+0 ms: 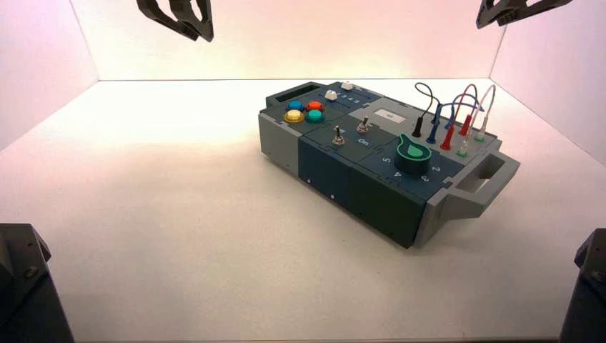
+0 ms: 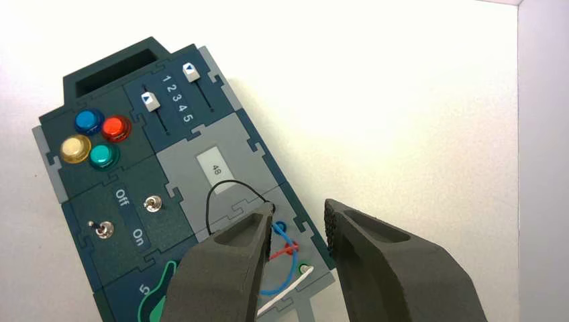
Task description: Turn the knob to position 2.
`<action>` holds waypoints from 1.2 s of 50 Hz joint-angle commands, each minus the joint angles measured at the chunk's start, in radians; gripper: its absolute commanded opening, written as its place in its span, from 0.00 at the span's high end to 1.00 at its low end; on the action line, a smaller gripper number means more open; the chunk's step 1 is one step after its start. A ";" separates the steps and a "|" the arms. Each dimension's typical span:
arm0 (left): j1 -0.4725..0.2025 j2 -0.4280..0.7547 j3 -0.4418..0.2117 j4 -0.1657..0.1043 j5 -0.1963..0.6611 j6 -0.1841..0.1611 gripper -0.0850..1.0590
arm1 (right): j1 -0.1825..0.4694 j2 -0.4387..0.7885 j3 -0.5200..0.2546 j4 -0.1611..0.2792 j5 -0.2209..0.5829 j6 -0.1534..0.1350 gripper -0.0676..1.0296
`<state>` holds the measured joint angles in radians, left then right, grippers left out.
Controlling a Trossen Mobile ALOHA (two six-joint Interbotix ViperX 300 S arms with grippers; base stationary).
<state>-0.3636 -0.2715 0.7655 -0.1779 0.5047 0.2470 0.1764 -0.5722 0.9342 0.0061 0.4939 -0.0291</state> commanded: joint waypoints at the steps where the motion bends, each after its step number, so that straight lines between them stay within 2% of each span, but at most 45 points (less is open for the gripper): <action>1: -0.005 -0.015 -0.025 0.002 -0.003 0.005 0.59 | 0.005 -0.005 -0.015 0.003 -0.005 0.002 0.55; 31: -0.005 -0.006 -0.032 0.002 0.003 0.005 0.59 | 0.012 0.006 -0.015 0.008 -0.002 0.002 0.55; 36: -0.005 -0.006 -0.031 0.002 0.003 0.005 0.59 | 0.051 0.005 -0.014 0.020 0.012 0.002 0.55; 46: -0.005 0.000 -0.032 0.002 0.005 0.005 0.59 | 0.215 0.011 -0.020 0.025 0.087 0.006 0.56; 49: -0.005 0.000 -0.034 0.002 0.006 0.005 0.59 | 0.235 0.009 -0.020 0.026 0.109 0.014 0.56; 60: -0.005 0.000 -0.037 0.000 0.005 0.005 0.59 | 0.236 -0.017 0.015 0.038 0.153 0.011 0.56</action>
<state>-0.3636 -0.2608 0.7609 -0.1779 0.5139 0.2485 0.4065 -0.5660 0.9526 0.0383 0.6443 -0.0199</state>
